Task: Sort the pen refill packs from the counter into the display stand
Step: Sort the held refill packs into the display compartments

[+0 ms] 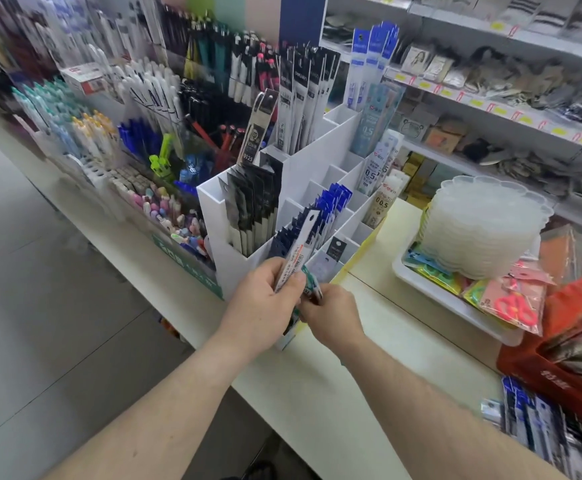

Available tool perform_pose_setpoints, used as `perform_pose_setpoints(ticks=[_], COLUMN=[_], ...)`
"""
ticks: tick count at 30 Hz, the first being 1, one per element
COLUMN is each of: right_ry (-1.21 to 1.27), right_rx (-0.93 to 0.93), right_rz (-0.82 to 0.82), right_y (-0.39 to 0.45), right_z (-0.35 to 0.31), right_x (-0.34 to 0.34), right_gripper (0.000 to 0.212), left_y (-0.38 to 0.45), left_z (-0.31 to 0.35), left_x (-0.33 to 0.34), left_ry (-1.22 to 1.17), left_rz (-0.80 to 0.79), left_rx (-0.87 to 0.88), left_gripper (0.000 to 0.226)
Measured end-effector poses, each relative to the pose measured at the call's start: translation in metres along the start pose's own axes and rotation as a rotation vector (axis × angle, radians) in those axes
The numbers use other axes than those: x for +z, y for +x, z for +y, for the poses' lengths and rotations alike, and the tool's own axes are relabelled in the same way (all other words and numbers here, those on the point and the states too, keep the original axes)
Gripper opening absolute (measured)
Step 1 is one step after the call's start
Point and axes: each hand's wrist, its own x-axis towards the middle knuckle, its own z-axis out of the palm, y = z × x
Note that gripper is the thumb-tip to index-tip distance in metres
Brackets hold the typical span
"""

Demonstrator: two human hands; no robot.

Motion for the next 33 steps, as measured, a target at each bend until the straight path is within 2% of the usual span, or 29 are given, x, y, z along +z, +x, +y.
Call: perform_pose_setpoints(ticks=[5,7,10,11,13,15,18,20,23,25,27,28,31,33], right_ry=[-0.047,-0.052,0.027,0.076,0.248,0.49,0.662,0.723,0.665,0.562,0.507,0.502,0.682,0.859], right_rx=[0.029,0.052,0.103,0.114,0.127,0.135,0.095,0.052,0.013,0.007,-0.016,-0.024,-0.023,-0.027], right_rz=[0.018,0.026,0.058,0.087,0.179,0.237,0.195,0.135,0.039,-0.033,-0.075,-0.052,0.121,0.222], right_y=[0.005,0.004,-0.003,-0.007,-0.016,-0.024,-0.037,-0.039,-0.031,-0.024,-0.022,-0.022,-0.023,-0.026], right_z=[0.001,0.0,-0.002,-0.003,-0.006,-0.013,-0.029,-0.039,-0.046,-0.048,-0.051,-0.052,-0.046,-0.04], right_x=[-0.002,-0.004,-0.015,-0.022,-0.038,-0.056,-0.082,-0.097,-0.113,-0.119,-0.123,-0.127,-0.15,-0.172], right_gripper=[0.028,0.032,0.035,0.041,0.043,0.026,0.01,0.004,0.014,0.023,0.014,0.008,0.018,0.027], left_y=[0.003,0.005,0.007,0.007,0.008,0.011,0.018,0.021,0.023,0.023,0.022,0.023,0.024,0.028], left_z=[-0.001,0.0,0.003,0.004,0.008,0.011,0.016,0.02,0.026,0.028,0.029,0.03,0.033,0.032], left_x=[-0.001,0.001,0.004,0.004,0.005,0.005,0.007,0.011,0.02,0.026,0.031,0.034,0.037,0.038], left_ry=[-0.008,-0.112,-0.309,-0.353,-0.481,-0.673,-0.849,-0.858,-0.771,-0.639,-0.471,-0.427,-0.483,-0.543], left_rz=[-0.051,-0.096,-0.182,-0.223,-0.342,-0.476,-0.607,-0.659,-0.719,-0.724,-0.706,-0.7,-0.675,-0.592], left_rx=[0.004,-0.031,-0.121,-0.157,-0.259,-0.371,-0.451,-0.465,-0.468,-0.442,-0.379,-0.369,-0.44,-0.447], left_gripper=[0.029,0.025,0.031,0.028,0.036,0.044,0.048,0.05,0.048,0.043,0.037,0.035,0.036,0.032])
